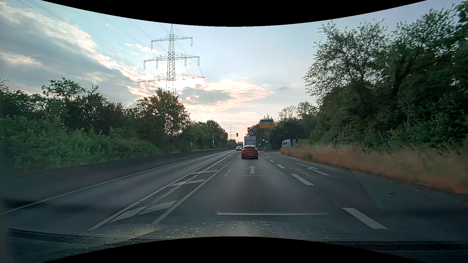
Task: Follow the waypoints while adhering to traffic rules and regulations
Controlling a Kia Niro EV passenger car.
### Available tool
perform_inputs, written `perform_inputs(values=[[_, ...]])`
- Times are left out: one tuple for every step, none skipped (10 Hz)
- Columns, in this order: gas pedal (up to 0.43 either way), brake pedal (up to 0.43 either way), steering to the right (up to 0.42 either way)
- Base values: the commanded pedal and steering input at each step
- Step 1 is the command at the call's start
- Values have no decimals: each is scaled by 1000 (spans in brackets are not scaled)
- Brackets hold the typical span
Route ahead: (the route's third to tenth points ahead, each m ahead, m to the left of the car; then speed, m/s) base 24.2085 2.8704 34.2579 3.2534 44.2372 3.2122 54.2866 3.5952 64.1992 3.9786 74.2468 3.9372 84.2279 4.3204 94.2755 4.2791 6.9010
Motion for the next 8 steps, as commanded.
perform_inputs(values=[[47, 0, 0], [47, 0, 0], [47, 0, 0], [47, 0, 0], [47, 0, -1], [47, 0, 0], [47, 0, 0], [47, 0, -1]])
